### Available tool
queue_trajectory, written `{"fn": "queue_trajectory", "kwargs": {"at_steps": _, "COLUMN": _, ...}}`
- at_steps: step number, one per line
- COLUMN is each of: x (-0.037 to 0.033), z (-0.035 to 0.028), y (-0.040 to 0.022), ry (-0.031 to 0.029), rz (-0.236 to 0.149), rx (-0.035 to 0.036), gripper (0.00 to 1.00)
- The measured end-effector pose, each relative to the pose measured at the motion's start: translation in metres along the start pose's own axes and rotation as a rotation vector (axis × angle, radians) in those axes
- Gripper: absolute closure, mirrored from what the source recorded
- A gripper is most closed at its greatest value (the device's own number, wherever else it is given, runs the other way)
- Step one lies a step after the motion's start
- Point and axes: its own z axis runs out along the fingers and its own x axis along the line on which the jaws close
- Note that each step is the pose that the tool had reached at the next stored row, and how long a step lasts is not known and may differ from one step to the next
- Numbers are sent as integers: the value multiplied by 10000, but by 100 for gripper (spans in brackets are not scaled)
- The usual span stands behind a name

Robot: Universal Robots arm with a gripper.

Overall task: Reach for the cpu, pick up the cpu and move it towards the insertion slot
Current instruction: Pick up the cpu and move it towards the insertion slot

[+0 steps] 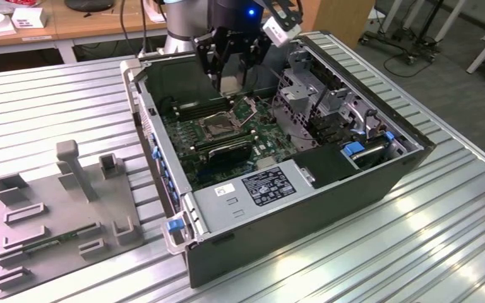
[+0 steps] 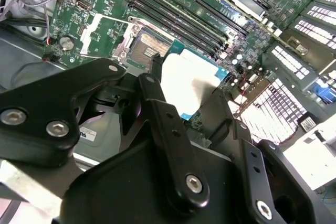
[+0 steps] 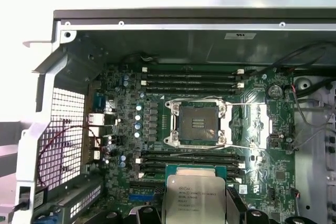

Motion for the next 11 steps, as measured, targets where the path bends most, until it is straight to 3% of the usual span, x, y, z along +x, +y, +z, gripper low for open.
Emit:
{"fn": "queue_trajectory", "kwargs": {"at_steps": 6, "x": 0, "z": 36, "y": 4, "ry": -1, "rz": 1, "rx": -1, "gripper": 46}}
{"fn": "queue_trajectory", "kwargs": {"at_steps": 11, "x": -1, "z": 56, "y": 81, "ry": 0, "rz": 0, "rx": -13, "gripper": 46}}
